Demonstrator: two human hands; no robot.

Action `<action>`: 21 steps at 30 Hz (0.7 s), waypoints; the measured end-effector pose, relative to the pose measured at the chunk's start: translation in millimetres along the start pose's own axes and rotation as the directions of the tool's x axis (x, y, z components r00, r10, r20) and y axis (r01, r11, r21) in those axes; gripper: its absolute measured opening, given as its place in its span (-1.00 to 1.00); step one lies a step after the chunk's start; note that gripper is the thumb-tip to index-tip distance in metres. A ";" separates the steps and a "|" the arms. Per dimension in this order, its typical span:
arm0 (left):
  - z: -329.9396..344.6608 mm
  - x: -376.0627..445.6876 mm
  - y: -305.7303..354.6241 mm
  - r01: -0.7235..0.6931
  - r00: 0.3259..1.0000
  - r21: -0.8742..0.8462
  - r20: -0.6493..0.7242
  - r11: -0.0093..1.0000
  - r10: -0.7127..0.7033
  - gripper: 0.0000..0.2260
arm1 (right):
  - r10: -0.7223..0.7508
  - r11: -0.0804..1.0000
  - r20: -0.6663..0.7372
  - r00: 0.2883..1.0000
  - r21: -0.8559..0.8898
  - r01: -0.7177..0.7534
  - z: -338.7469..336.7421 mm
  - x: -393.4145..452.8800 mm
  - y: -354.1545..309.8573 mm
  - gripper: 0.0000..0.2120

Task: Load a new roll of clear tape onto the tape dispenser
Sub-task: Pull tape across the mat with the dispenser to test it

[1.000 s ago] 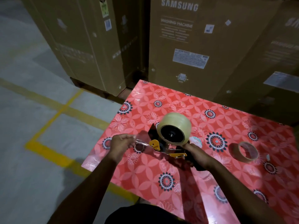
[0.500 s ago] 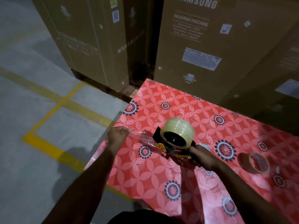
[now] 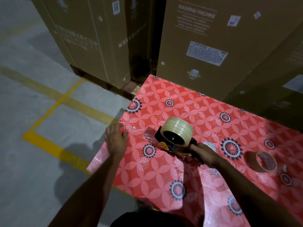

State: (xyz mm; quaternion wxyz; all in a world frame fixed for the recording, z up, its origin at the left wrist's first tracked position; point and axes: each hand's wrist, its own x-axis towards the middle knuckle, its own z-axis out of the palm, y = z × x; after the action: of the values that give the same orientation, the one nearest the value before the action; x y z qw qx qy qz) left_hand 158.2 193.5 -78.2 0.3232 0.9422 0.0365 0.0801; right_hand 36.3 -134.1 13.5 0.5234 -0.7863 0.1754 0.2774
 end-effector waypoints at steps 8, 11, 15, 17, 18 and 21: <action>15.9 -12.5 -7.6 -0.575 0.721 0.228 0.595 0.786 0.355 -0.30 | 0.073 0.996 0.000 0.997 0.042 -0.073 3.5 5.9 5.3 -0.47; 17.0 -15.2 -7.1 -0.572 0.733 0.250 0.584 0.781 0.349 -0.30 | 0.082 0.995 0.021 0.996 0.047 -0.083 4.3 2.2 2.3 -0.43; 12.8 -13.3 -4.0 -0.595 0.717 0.287 0.612 0.751 0.334 -0.29 | 0.090 0.988 0.018 0.996 0.127 -0.091 -1.7 -2.6 2.7 -0.57; 10.6 -11.9 -3.5 -0.603 0.710 0.296 0.623 0.741 0.328 -0.27 | 0.104 0.978 0.008 0.995 0.180 -0.103 -8.6 -6.9 10.4 -0.59; 9.6 -12.9 -2.0 -0.598 0.717 0.302 0.615 0.742 0.327 -0.26 | 0.110 0.973 0.000 0.994 0.202 -0.108 -12.9 -8.0 19.0 -0.53; 13.9 -23.8 8.2 -0.624 0.709 0.293 0.602 0.724 0.368 -0.25 | 0.163 0.963 -0.019 0.987 0.223 -0.154 -20.4 -19.9 32.0 -0.26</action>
State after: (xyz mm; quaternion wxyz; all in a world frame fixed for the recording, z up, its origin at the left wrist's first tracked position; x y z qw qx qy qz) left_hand 137.3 175.8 -87.0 0.0437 0.9502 -0.2942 -0.0934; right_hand 7.8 -165.7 8.7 0.5803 -0.7118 0.2770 0.2828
